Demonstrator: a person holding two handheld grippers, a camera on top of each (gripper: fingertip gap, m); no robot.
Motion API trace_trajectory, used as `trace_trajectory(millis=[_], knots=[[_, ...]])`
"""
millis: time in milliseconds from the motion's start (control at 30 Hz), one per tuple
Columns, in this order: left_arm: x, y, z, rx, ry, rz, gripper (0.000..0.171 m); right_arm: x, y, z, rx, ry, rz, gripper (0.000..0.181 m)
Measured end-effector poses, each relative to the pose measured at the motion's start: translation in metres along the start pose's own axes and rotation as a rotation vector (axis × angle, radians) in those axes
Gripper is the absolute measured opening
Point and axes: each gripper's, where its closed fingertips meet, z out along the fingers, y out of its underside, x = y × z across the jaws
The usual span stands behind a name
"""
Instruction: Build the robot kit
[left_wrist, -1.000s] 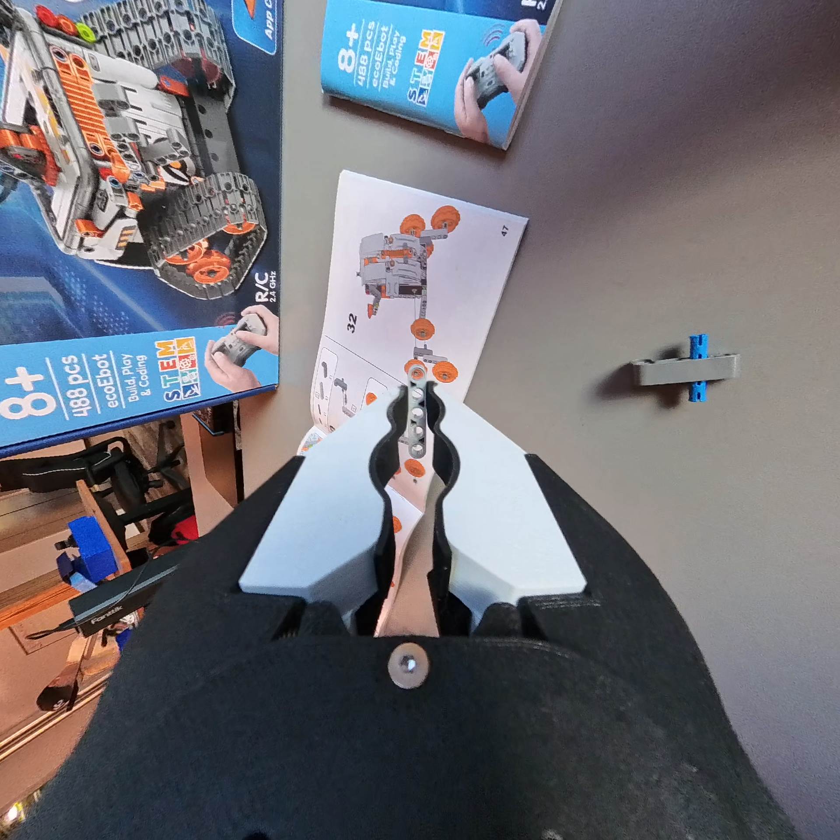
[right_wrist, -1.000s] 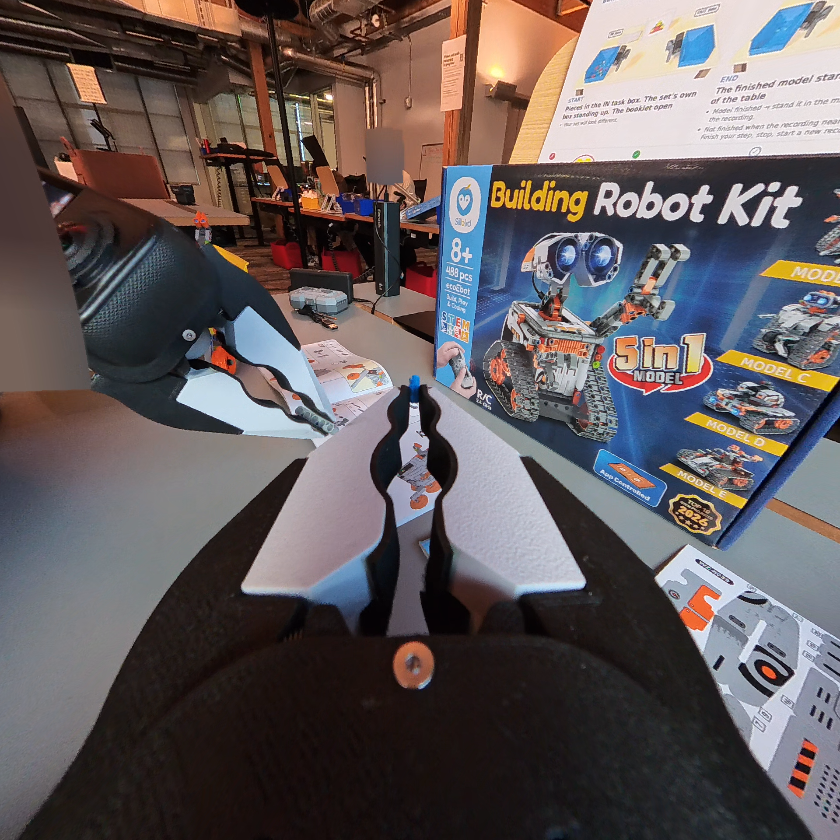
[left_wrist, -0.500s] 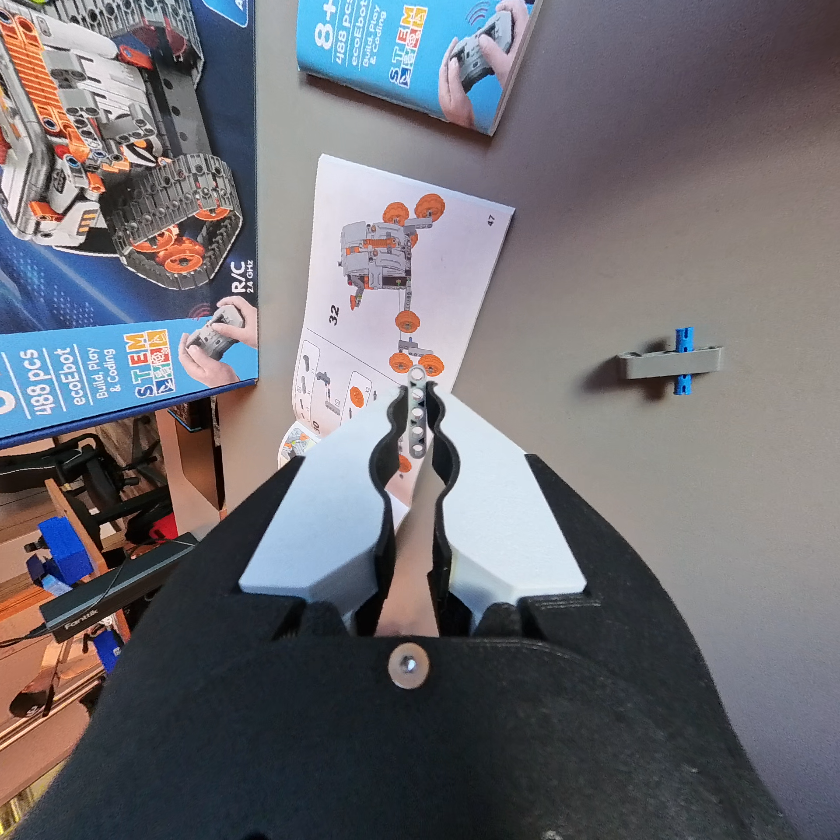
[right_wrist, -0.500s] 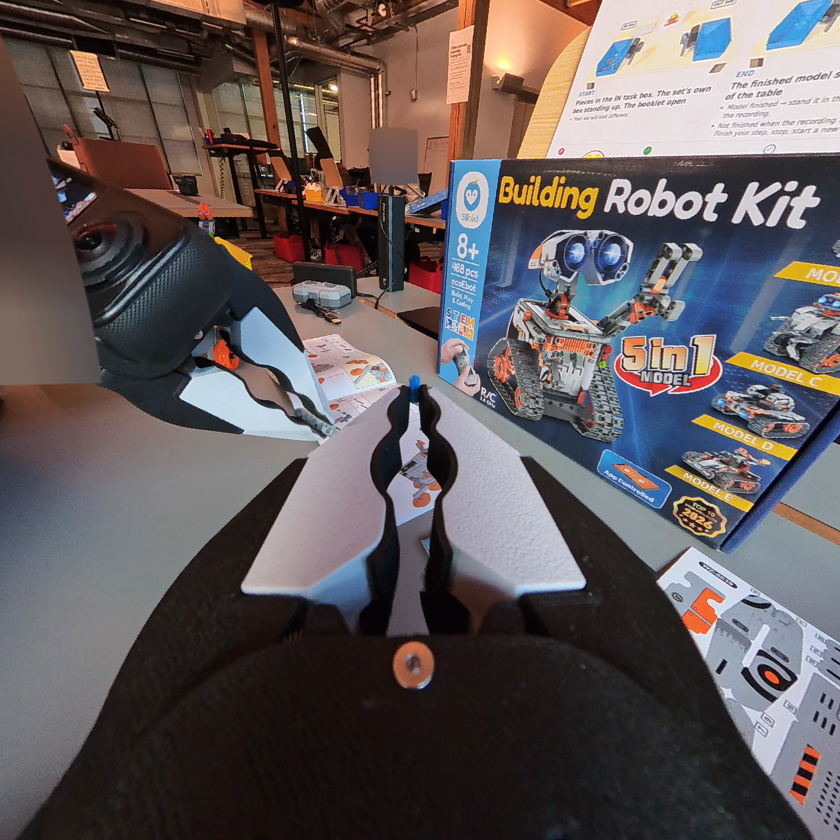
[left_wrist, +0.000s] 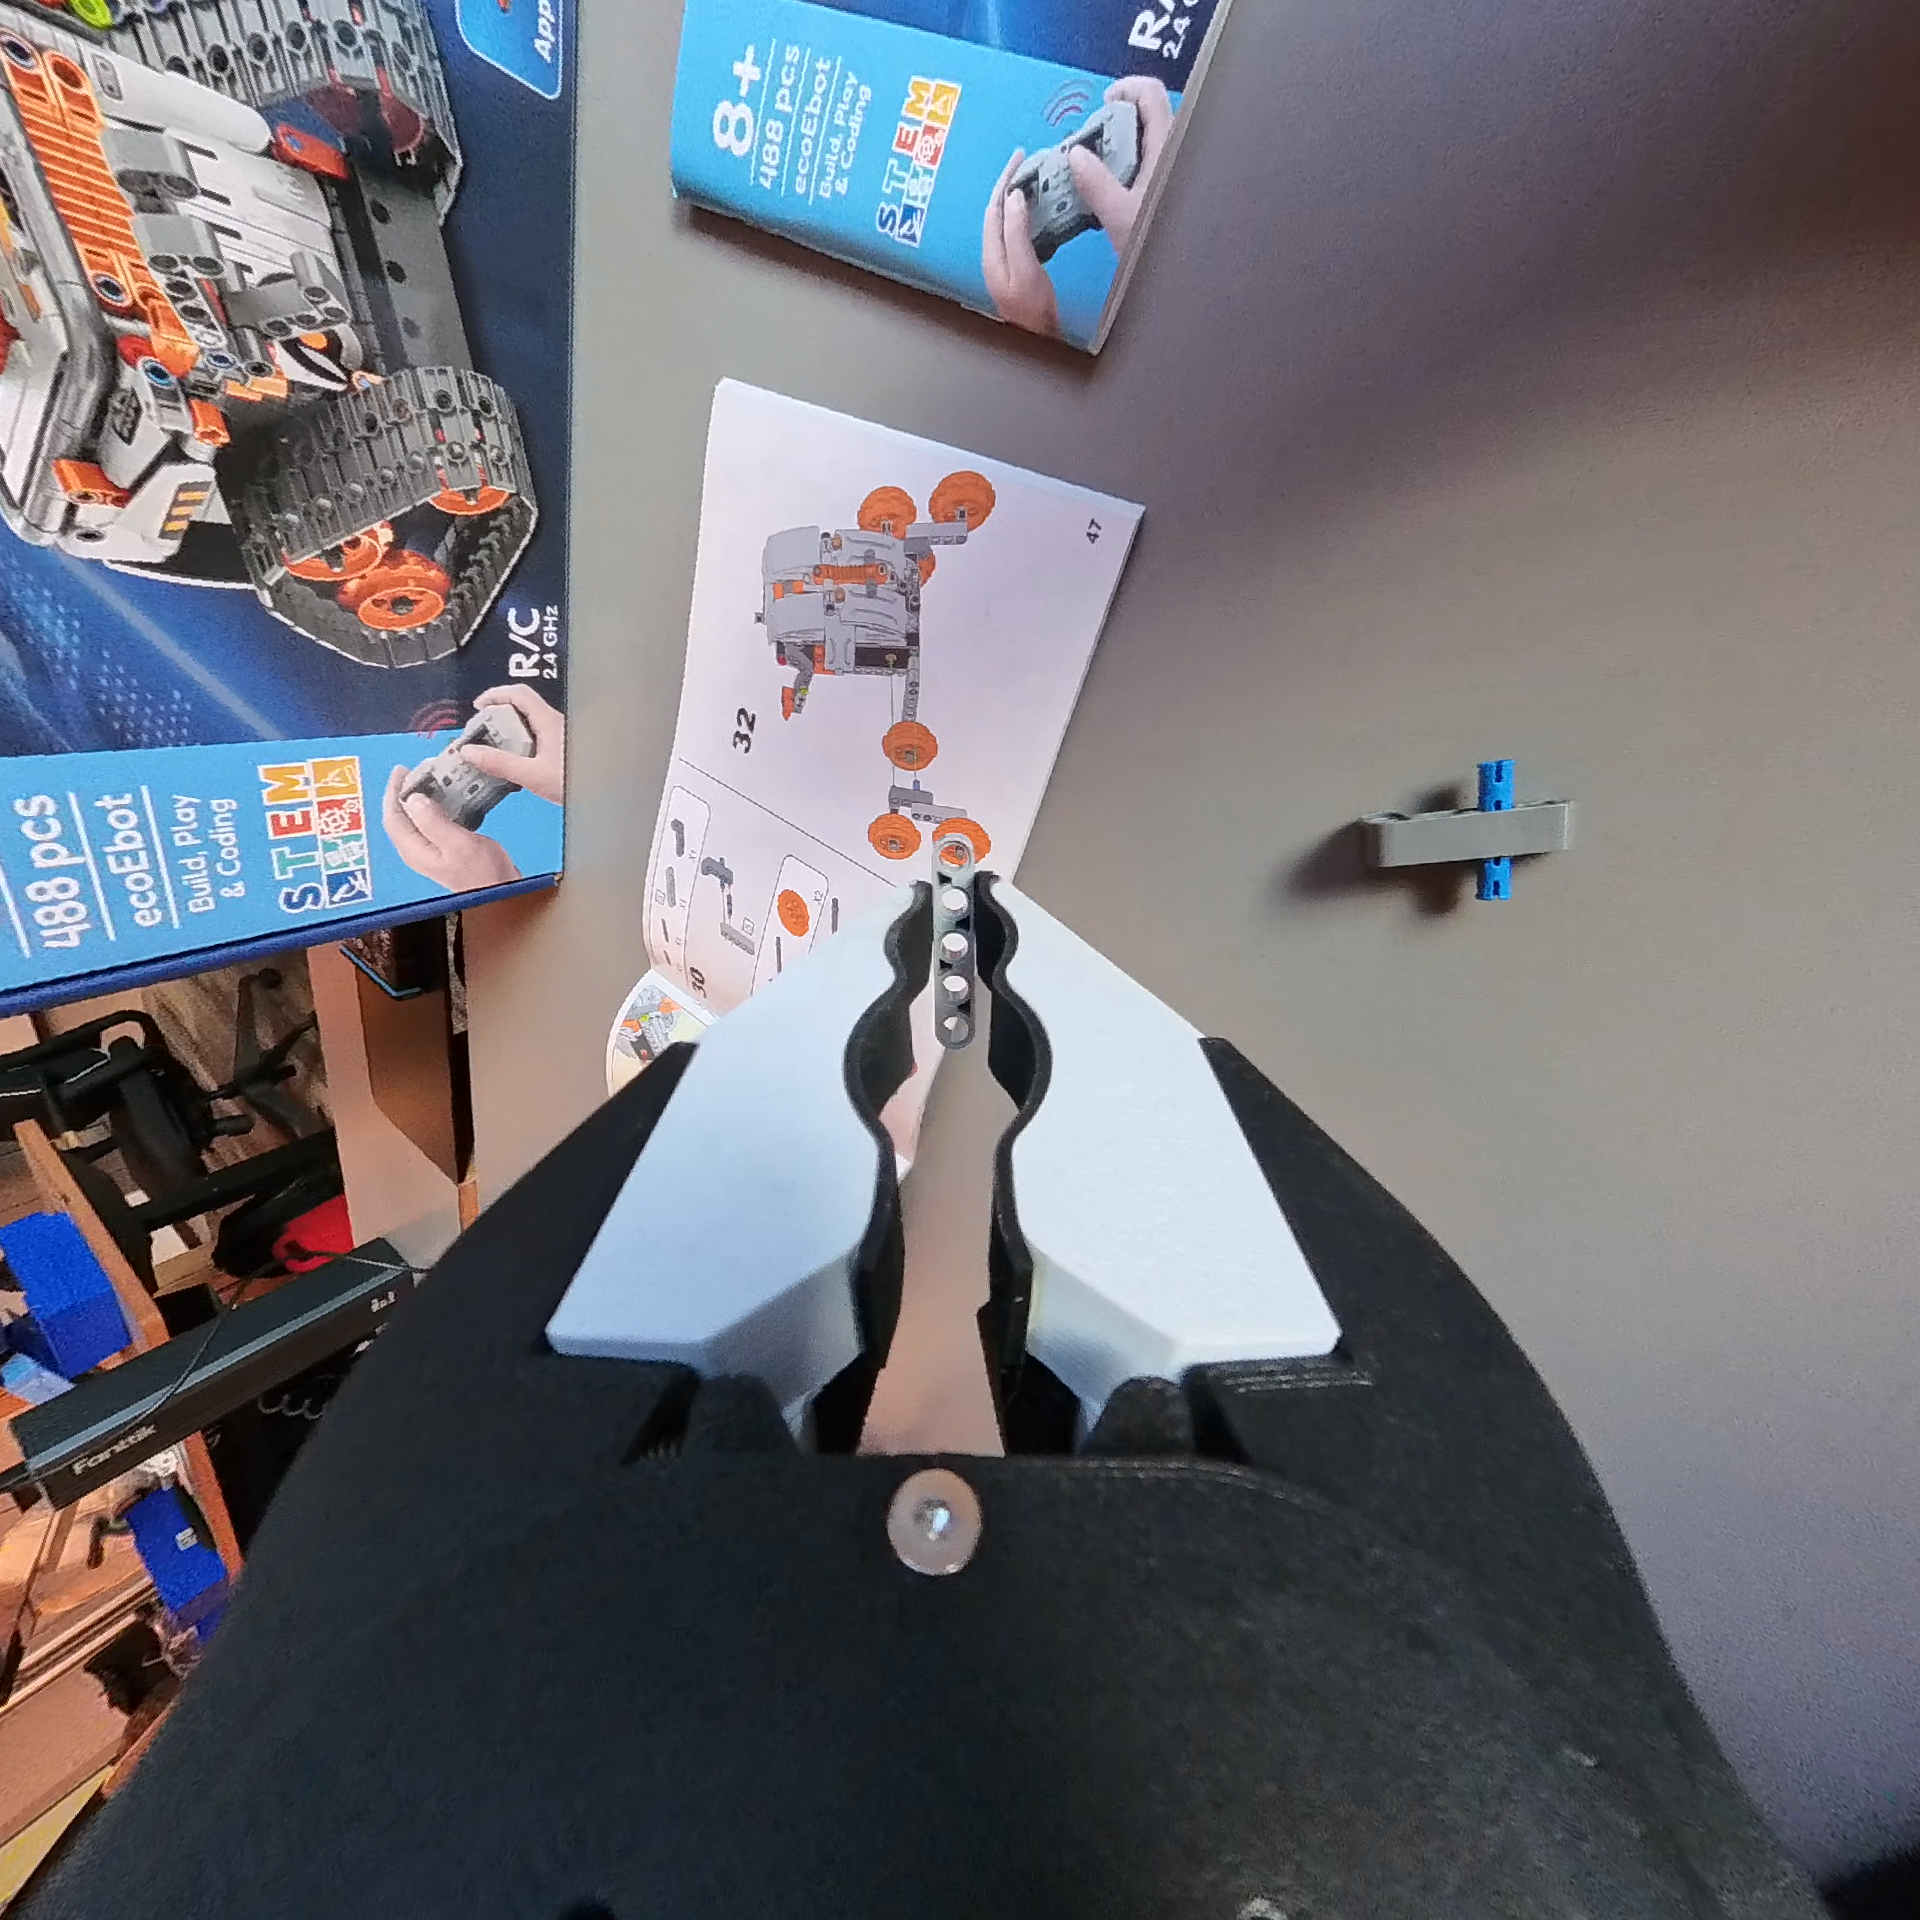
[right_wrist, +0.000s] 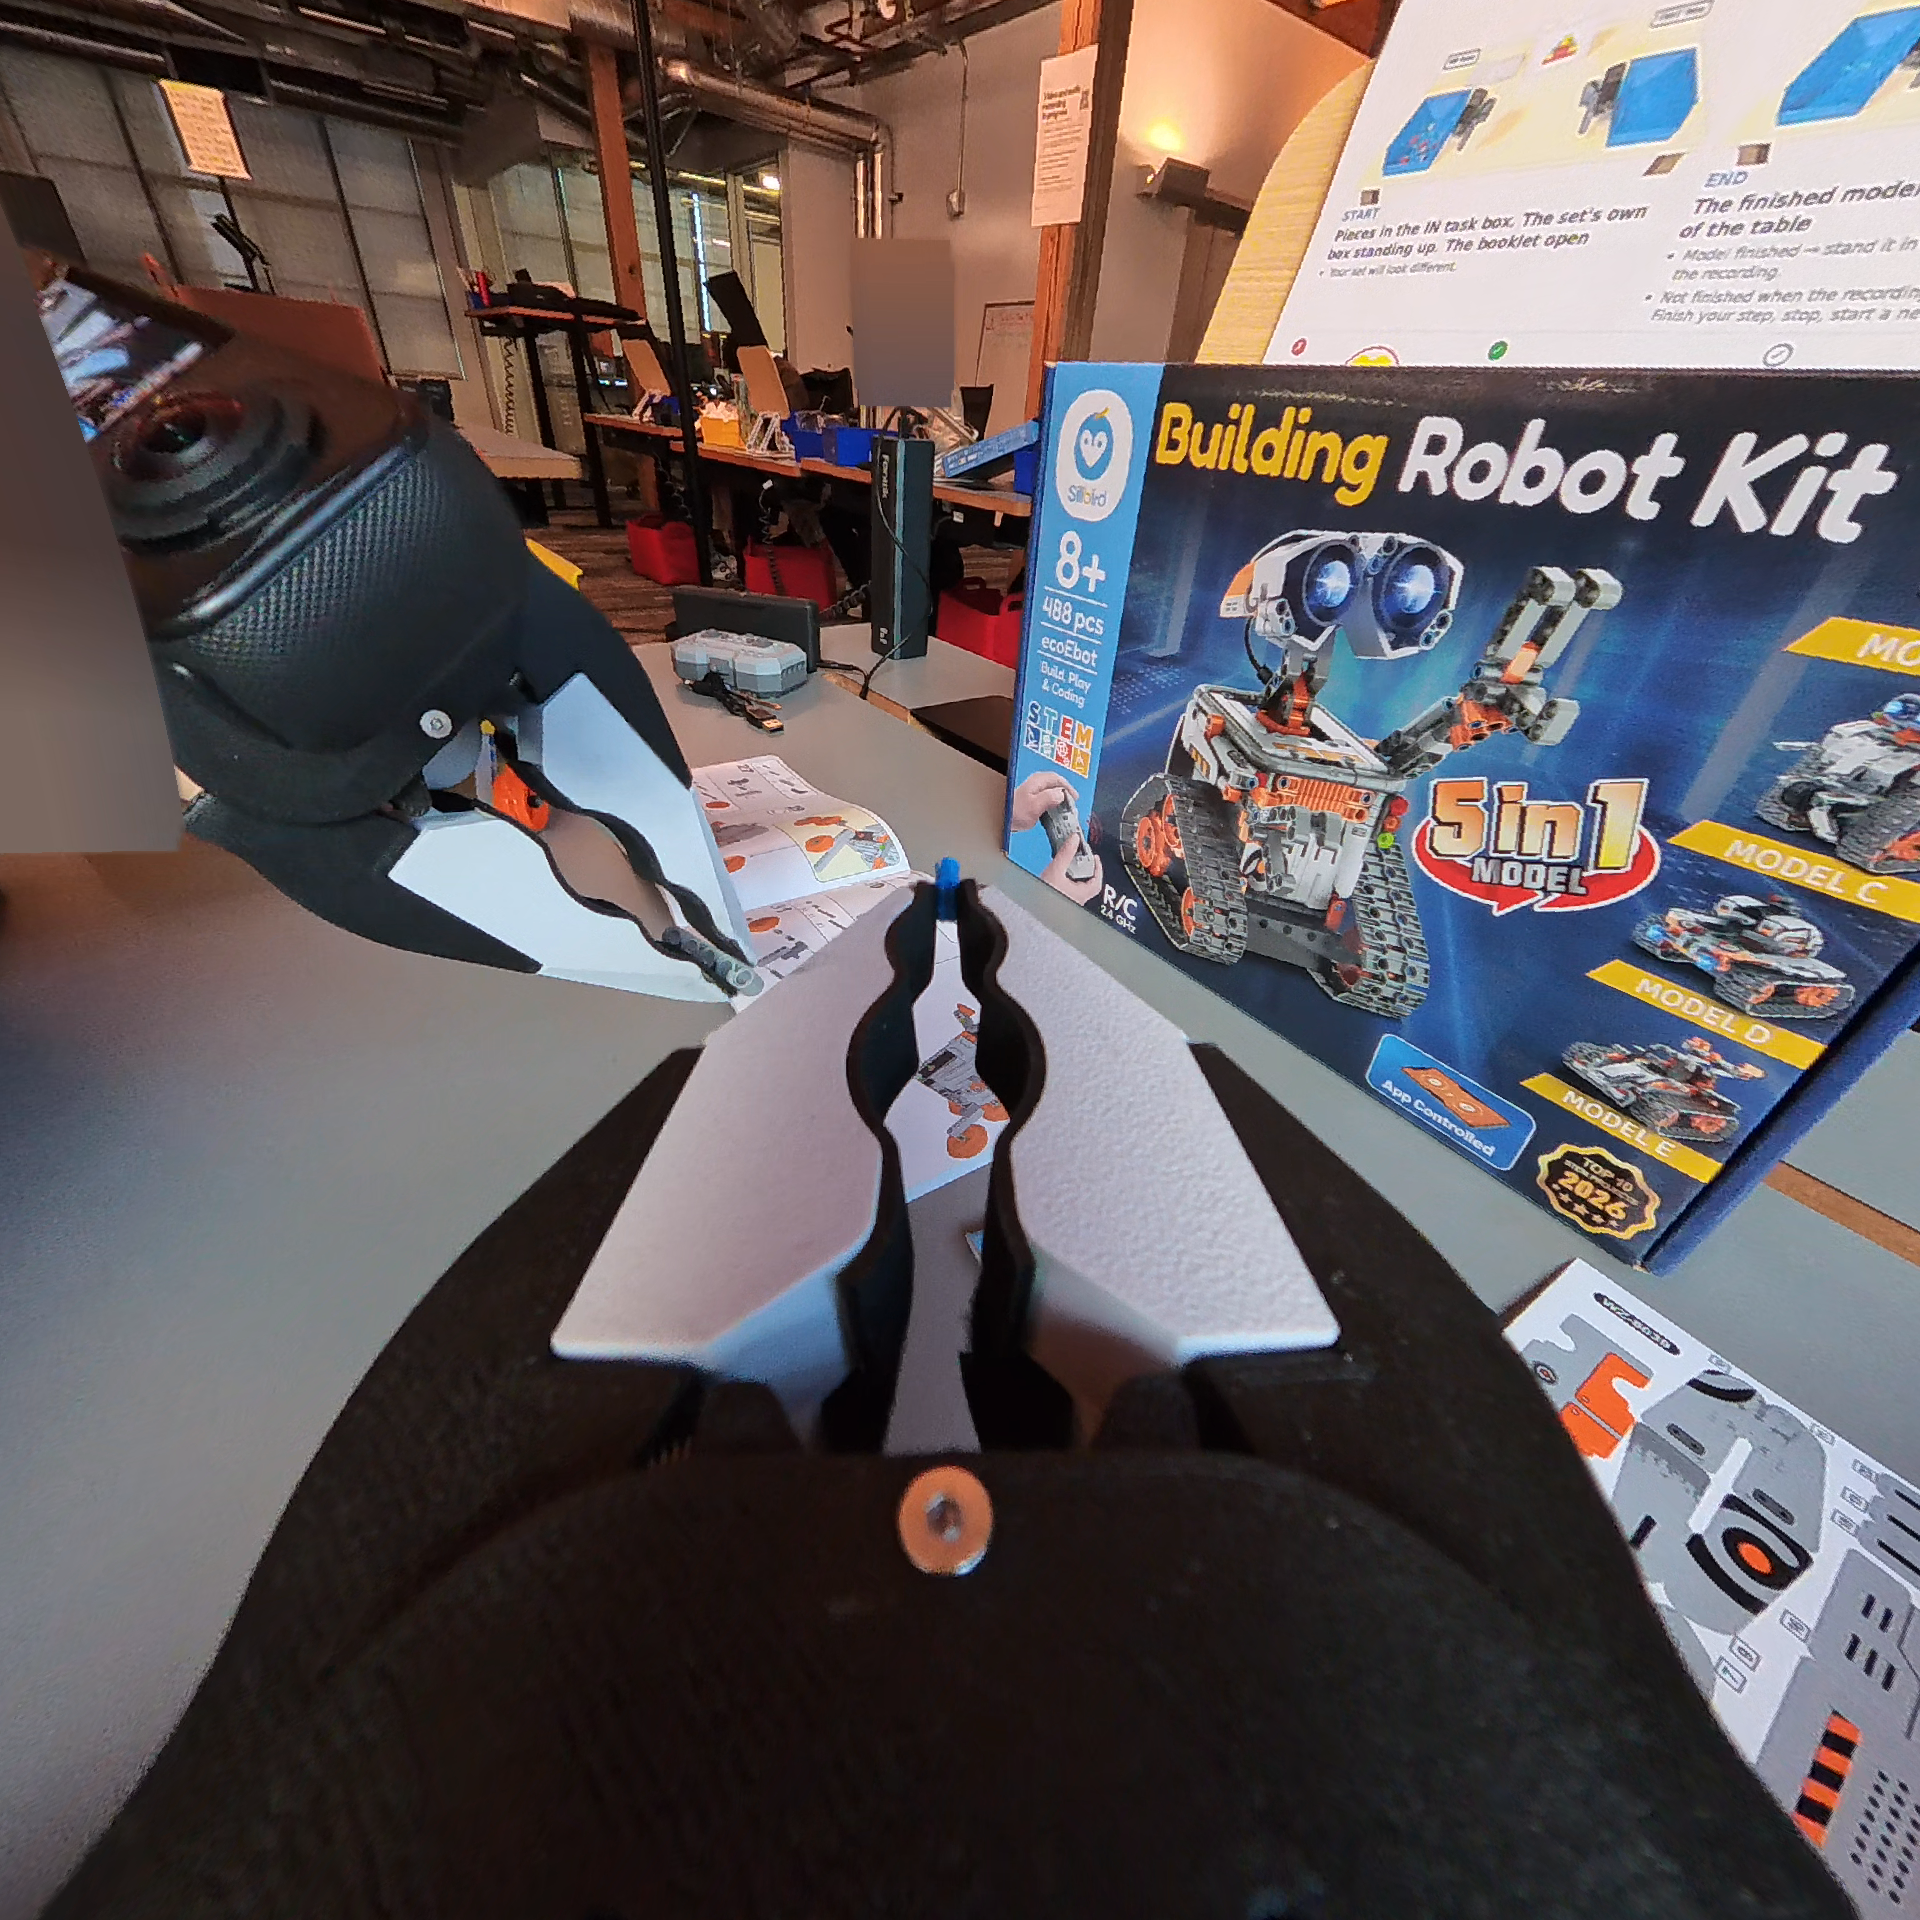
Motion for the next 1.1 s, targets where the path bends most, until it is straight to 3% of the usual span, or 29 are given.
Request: trace_trajectory(millis=[600, 1000, 1100], knots=[[-0.021, -0.019, -0.015, 0.099, -0.154, 0.039, 0.005, -0.001, 0.001, 0.001, -0.004, -0.005, 0.001, 0.003], [-0.006, -0.022, -0.013, 0.114, -0.047, -0.004, 0.005, -0.001, 0.003, 0.002, -0.009, -0.01, 0.001, 0.003], [0.0, -0.046, -0.021, 0.293, 0.077, -0.102, 0.005, 0.003, 0.006, 0.003, -0.012, -0.011, 0.022, 0.004]])
